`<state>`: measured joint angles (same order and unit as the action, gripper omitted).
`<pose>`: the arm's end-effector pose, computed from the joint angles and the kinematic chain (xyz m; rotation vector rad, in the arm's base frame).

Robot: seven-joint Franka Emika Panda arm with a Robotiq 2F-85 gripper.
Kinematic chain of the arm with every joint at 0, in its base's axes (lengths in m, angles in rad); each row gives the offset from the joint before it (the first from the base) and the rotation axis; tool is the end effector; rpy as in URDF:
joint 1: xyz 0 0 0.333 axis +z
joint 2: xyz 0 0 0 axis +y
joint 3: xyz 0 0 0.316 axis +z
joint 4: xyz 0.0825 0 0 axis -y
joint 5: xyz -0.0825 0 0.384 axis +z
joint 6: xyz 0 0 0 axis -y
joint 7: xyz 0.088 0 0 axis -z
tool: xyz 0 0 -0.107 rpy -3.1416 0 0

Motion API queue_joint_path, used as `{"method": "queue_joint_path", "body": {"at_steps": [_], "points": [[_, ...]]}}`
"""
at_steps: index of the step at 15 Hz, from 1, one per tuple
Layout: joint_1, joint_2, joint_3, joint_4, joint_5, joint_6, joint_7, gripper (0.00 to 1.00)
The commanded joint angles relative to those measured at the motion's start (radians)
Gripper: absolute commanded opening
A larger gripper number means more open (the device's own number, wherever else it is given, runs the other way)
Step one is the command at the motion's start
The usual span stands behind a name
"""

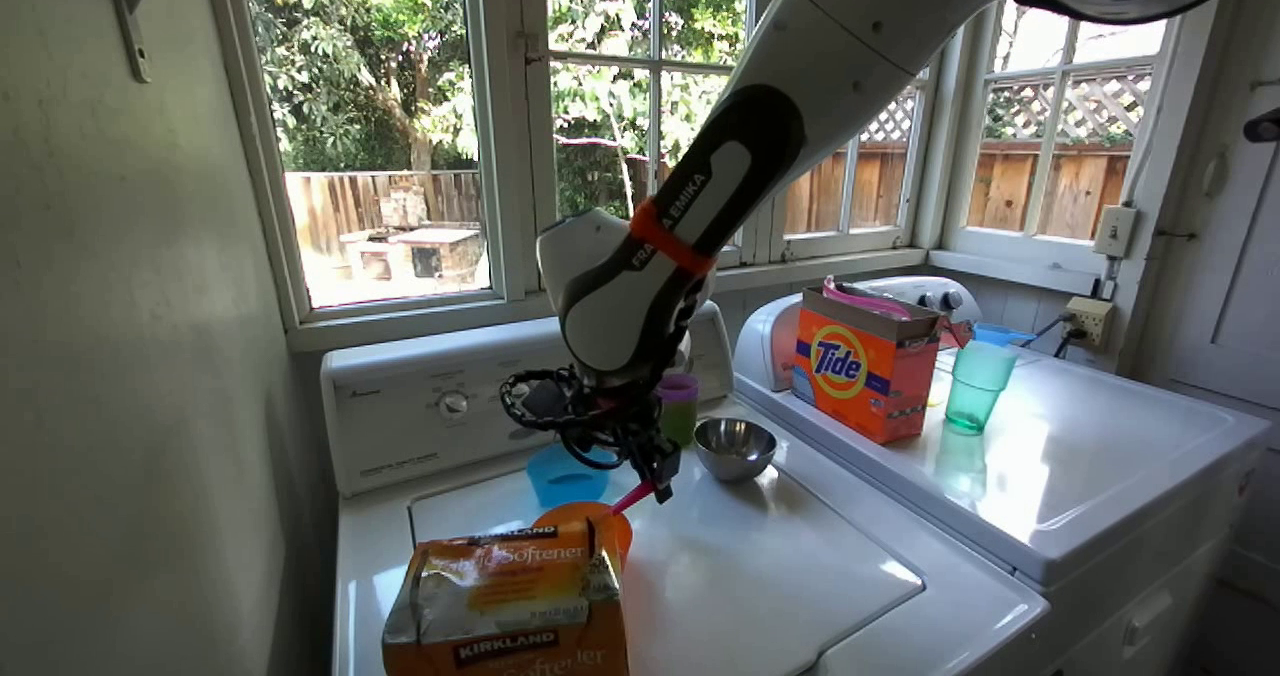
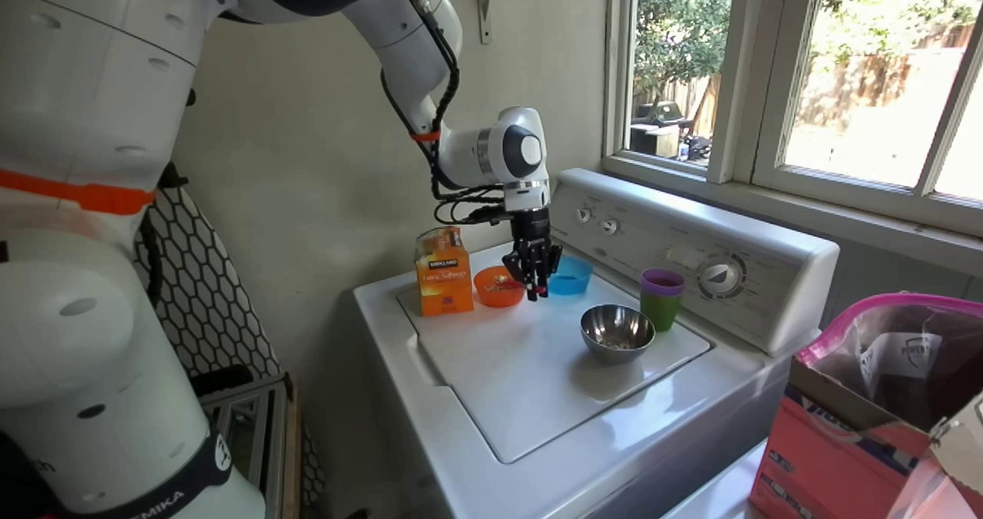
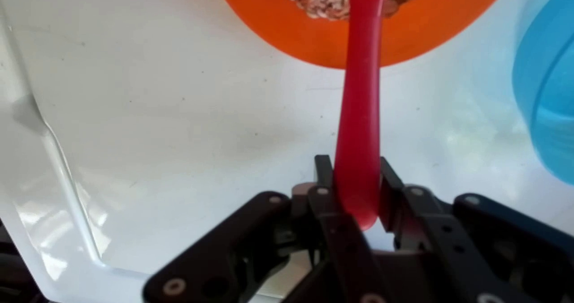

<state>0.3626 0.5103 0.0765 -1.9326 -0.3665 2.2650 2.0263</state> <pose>0.5526 0.2479 0.2082 2.2783 -1.7928 0.2228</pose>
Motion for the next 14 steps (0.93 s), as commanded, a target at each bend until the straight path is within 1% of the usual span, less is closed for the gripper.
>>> {"method": "queue_joint_path", "body": {"at_steps": [1, 8, 14], "points": [[-0.030, -0.032, 0.005, -0.076, 0.075, 0.077, -0.033, 0.06], [-0.080, -0.055, -0.001, -0.132, 0.193, 0.125, -0.089, 0.06], [-0.083, -0.079, -0.003, -0.126, 0.235, 0.121, -0.098, 0.06]]}}
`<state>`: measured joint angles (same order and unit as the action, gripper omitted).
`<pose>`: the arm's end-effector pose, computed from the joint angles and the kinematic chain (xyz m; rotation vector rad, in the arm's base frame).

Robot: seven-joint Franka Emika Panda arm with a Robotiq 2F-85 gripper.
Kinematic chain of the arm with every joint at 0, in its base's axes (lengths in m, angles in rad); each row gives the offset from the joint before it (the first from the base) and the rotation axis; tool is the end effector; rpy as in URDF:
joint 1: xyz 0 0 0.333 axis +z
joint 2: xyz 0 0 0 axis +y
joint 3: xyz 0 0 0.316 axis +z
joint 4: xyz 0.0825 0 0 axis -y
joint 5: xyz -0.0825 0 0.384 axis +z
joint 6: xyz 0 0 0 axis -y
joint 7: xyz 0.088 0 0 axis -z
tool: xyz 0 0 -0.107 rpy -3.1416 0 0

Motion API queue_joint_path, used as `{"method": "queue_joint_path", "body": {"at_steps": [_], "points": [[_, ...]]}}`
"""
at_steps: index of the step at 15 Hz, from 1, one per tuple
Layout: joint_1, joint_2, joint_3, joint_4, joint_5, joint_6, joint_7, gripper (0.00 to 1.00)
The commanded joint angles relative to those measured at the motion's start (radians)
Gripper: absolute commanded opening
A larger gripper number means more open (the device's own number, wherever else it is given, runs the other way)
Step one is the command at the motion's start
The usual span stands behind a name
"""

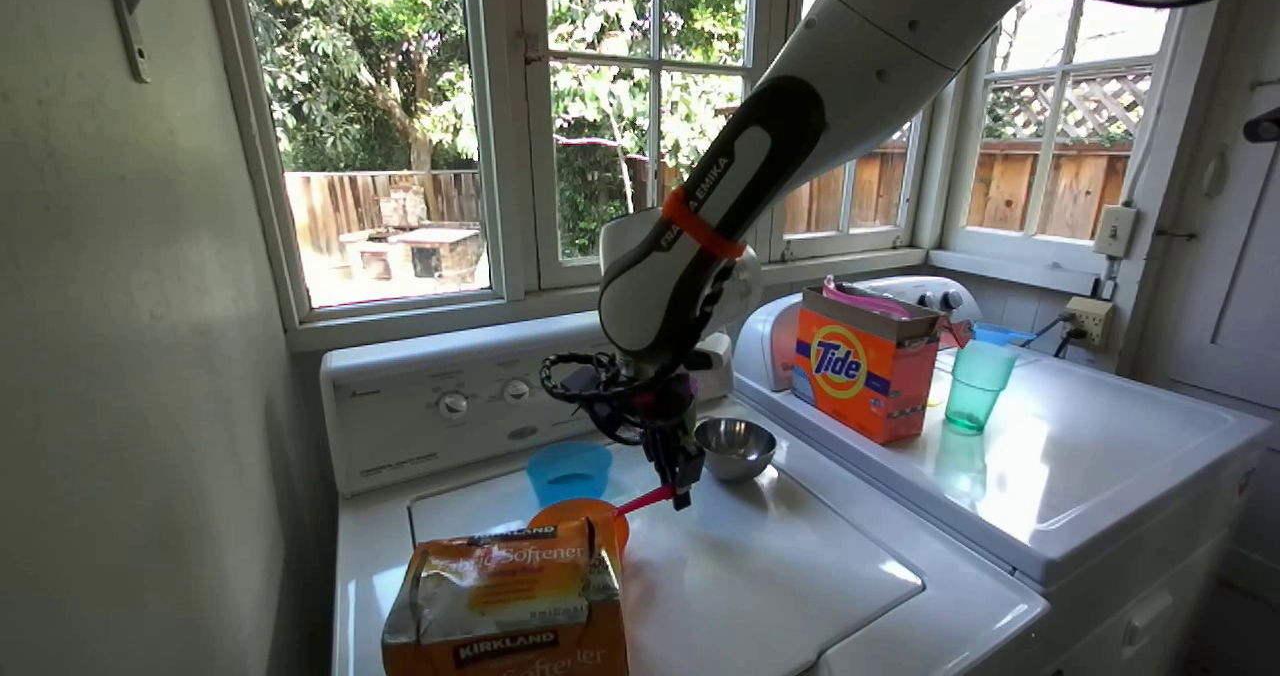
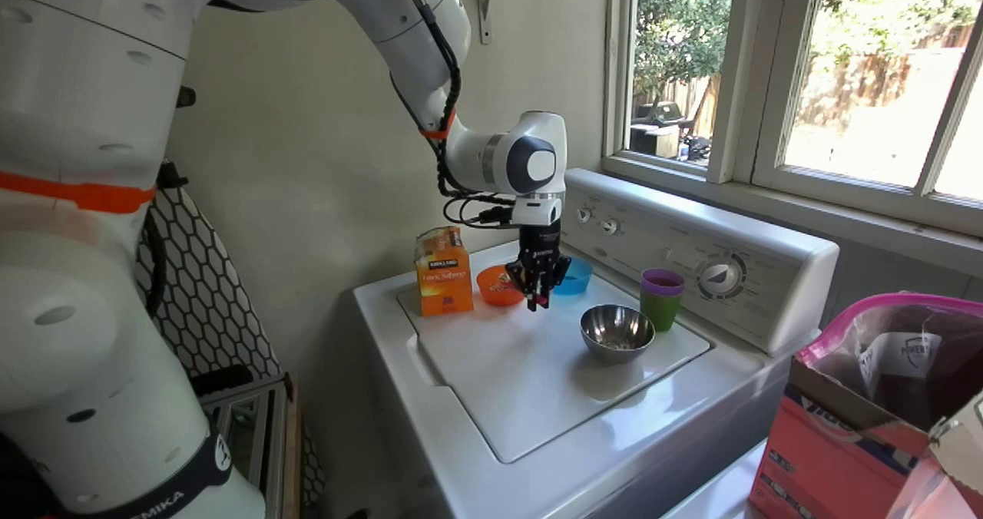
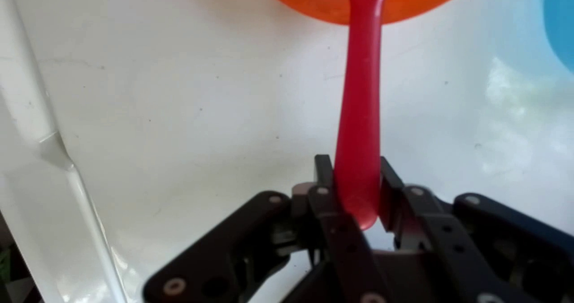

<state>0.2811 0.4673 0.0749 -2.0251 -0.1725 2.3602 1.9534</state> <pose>0.5514 0.2023 0.2051 2.2166 -2.0093 0.0304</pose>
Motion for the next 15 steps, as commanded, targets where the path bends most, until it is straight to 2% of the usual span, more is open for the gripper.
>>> {"method": "queue_joint_path", "body": {"at_steps": [1, 10, 14, 15], "points": [[-0.002, -0.040, -0.001, -0.032, 0.046, 0.026, -0.026, 0.06], [-0.040, -0.087, 0.001, -0.091, 0.132, 0.058, -0.079, 0.06], [-0.051, -0.128, -0.014, -0.141, 0.133, 0.056, -0.077, 0.06], [-0.036, -0.079, -0.019, -0.076, 0.112, 0.016, -0.058, 0.26]]}}
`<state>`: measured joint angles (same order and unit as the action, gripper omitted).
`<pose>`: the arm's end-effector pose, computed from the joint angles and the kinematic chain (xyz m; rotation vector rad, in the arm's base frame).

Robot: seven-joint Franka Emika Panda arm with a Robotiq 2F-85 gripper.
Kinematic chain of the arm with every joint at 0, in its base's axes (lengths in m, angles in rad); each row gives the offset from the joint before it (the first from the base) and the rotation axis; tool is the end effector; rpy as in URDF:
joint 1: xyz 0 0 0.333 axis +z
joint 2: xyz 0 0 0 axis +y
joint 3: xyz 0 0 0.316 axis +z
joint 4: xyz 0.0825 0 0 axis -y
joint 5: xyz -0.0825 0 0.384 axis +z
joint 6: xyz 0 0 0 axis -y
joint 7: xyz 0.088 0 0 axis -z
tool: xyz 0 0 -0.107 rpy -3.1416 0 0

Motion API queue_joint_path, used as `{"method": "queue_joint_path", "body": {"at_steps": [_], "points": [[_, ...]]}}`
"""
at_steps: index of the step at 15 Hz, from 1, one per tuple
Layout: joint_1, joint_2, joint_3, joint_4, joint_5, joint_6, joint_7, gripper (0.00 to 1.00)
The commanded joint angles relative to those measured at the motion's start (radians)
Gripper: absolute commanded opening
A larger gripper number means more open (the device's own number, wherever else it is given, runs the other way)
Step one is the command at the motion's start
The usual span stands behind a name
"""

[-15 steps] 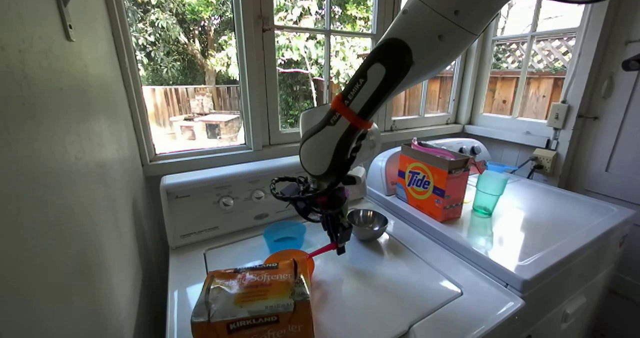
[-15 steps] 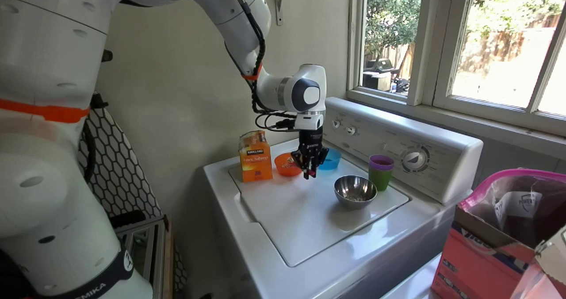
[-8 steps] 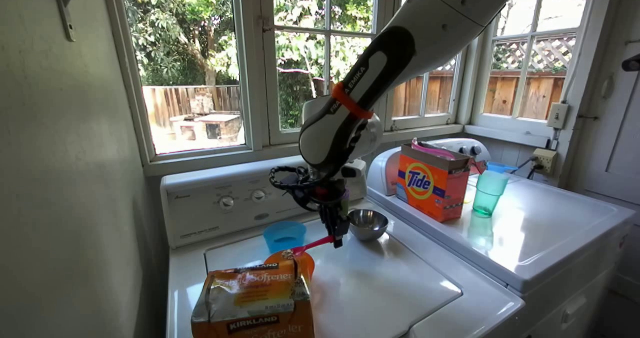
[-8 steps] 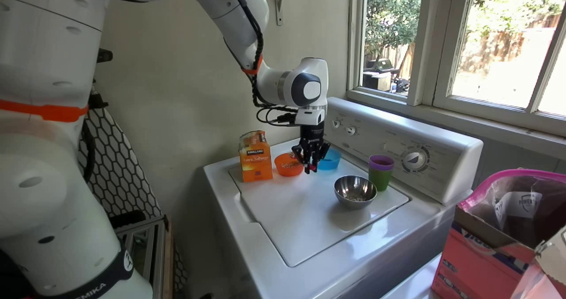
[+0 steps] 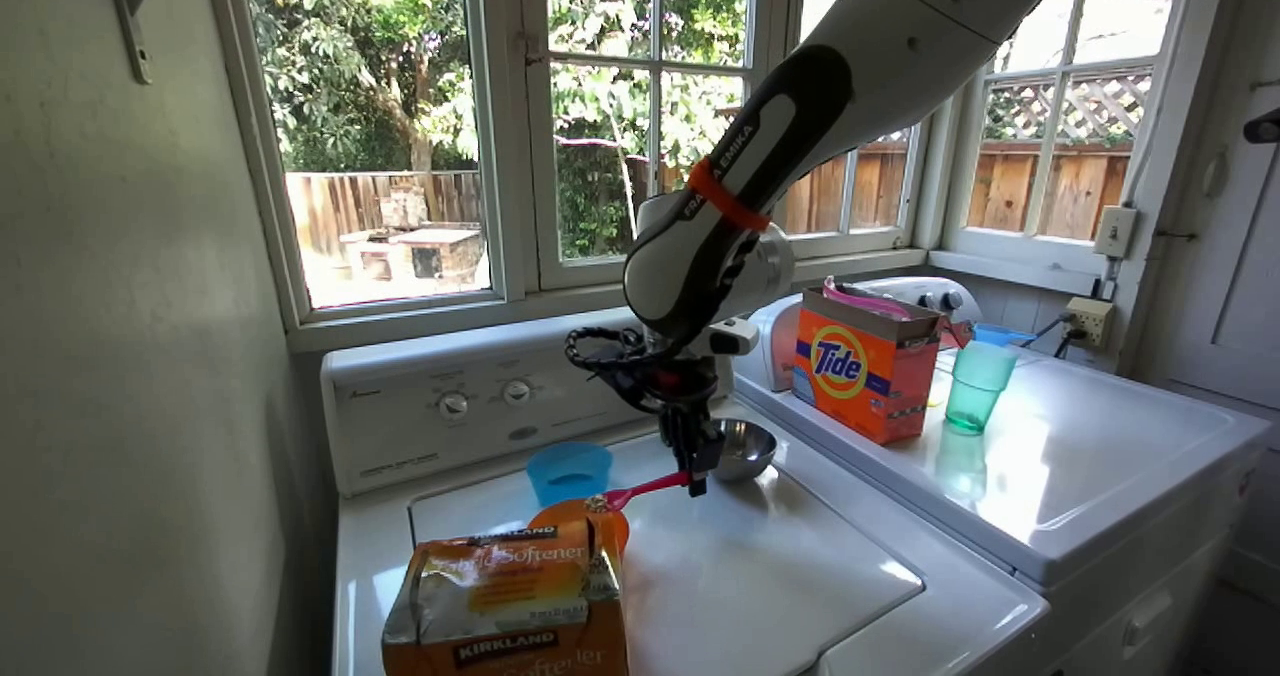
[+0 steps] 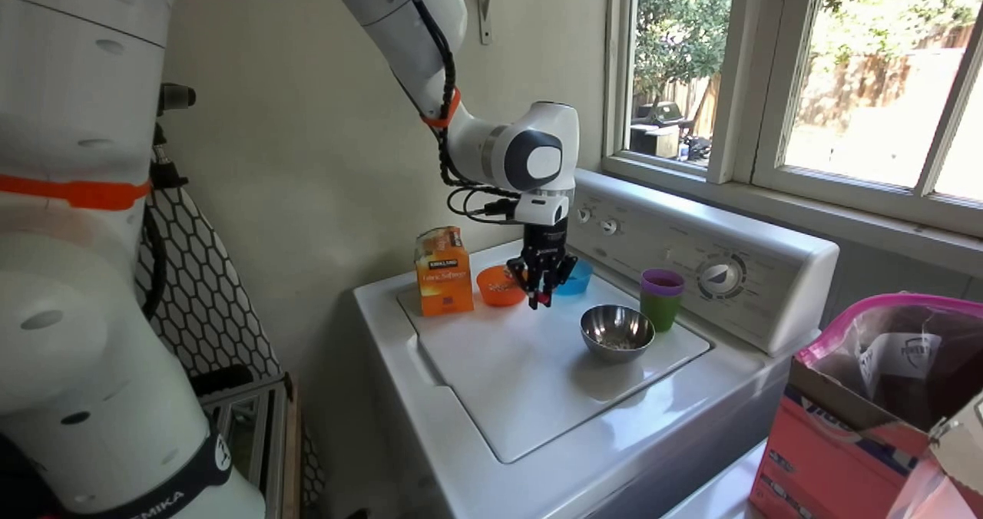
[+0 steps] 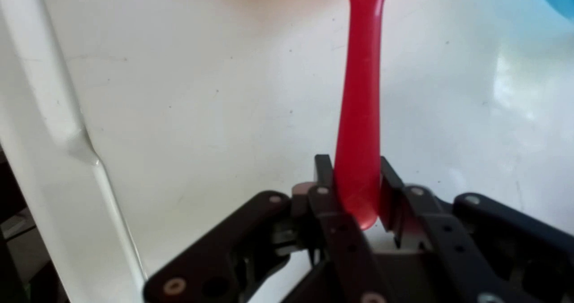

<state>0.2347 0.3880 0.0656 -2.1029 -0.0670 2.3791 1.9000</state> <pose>0.5445 0.1678 0.2230 2.1655 -2.1256 -0.0510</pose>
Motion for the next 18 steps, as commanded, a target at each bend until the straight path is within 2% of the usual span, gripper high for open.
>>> {"method": "queue_joint_path", "body": {"at_steps": [1, 4, 5, 11, 18], "points": [[0.007, -0.009, -0.012, -0.008, 0.006, -0.002, -0.005, 0.26], [0.004, -0.026, -0.012, -0.023, 0.005, -0.002, -0.005, 0.26], [0.011, -0.021, -0.011, -0.017, -0.002, -0.004, 0.001, 0.06], [-0.007, -0.002, -0.027, 0.015, 0.024, -0.050, 0.018, 0.06], [-0.074, -0.005, -0.066, 0.006, 0.103, -0.109, 0.030, 0.06]]}}
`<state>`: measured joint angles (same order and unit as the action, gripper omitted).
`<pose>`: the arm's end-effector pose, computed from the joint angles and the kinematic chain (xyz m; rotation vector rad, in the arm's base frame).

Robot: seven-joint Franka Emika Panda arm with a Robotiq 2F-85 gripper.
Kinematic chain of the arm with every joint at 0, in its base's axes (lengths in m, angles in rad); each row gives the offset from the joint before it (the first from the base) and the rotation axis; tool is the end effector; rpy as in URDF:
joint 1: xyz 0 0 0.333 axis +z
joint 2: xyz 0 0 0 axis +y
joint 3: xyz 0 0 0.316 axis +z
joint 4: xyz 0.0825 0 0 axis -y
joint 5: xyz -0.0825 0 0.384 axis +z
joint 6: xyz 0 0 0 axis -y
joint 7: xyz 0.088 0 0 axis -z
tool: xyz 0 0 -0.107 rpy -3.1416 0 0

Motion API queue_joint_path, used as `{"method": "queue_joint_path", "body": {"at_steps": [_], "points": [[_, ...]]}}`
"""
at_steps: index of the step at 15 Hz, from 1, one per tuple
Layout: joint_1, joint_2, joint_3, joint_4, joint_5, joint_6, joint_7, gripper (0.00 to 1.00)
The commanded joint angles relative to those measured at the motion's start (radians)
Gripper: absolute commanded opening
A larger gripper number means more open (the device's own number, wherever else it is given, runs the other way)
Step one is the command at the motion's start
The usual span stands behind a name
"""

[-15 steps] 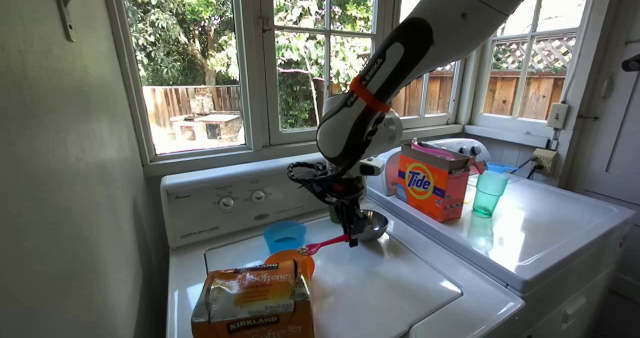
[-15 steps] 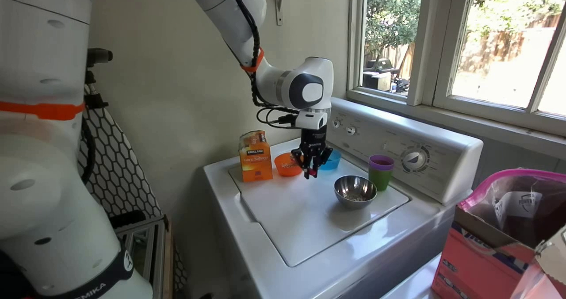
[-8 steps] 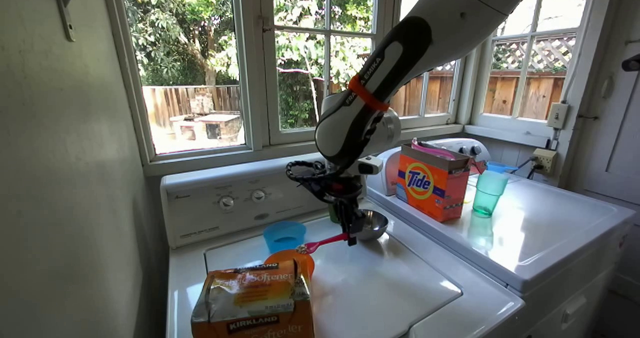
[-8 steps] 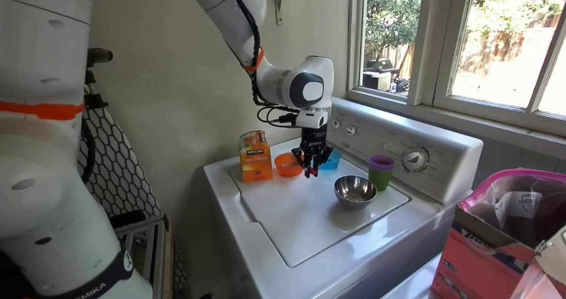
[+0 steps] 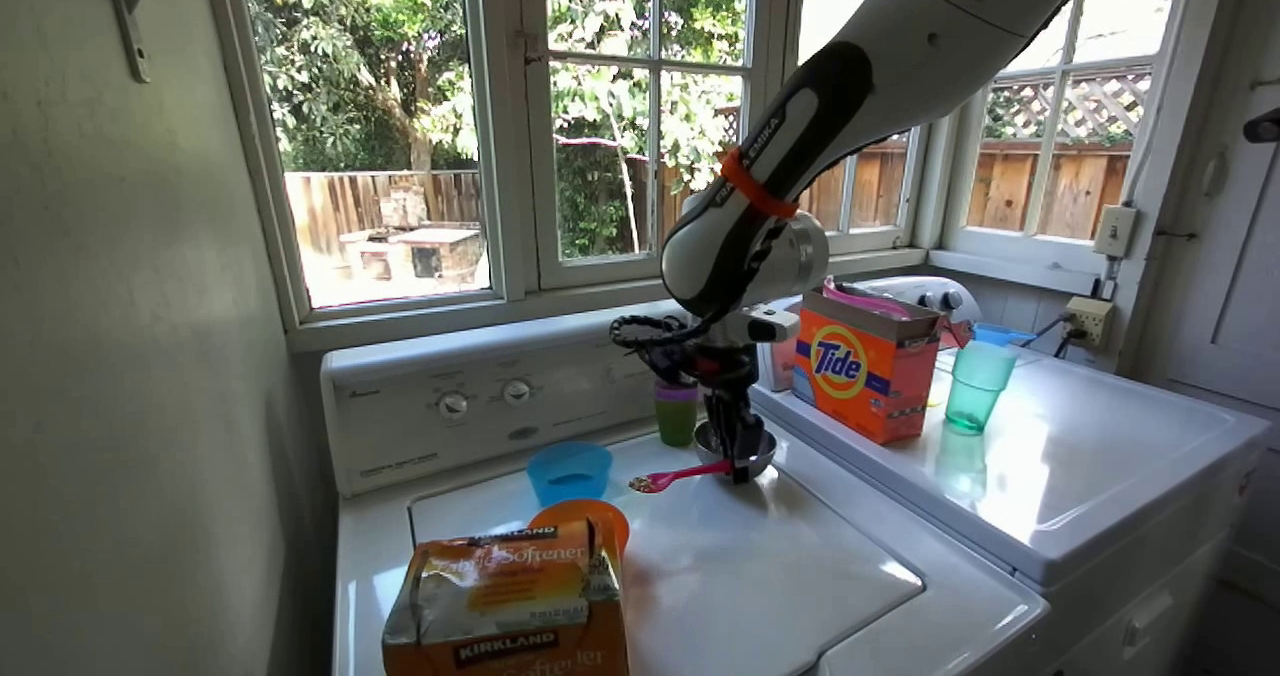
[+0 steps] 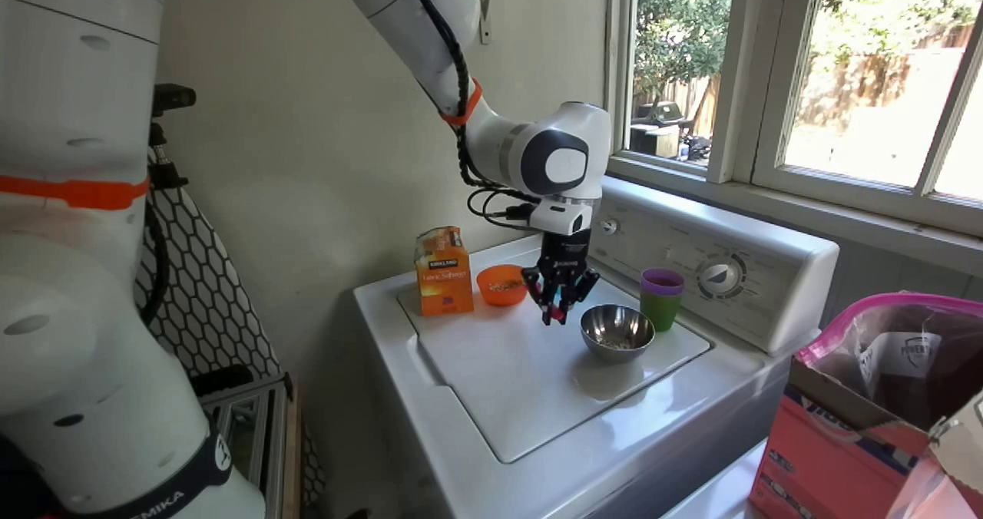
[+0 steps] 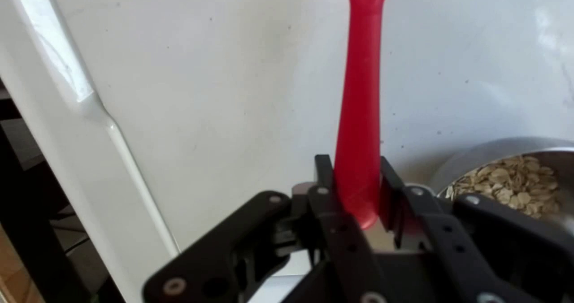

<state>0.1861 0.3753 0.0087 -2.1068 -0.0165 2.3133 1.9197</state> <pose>0.5513 0.1085 0.2236 1.9577 -2.2581 -0.1138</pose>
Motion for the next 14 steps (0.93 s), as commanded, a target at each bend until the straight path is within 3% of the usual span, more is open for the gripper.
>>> {"method": "queue_joint_path", "body": {"at_steps": [1, 14], "points": [[-0.035, 0.009, -0.012, 0.012, 0.067, -0.049, 0.009, 0.06], [-0.148, -0.002, -0.087, -0.030, 0.215, -0.104, 0.097, 0.06]]}}
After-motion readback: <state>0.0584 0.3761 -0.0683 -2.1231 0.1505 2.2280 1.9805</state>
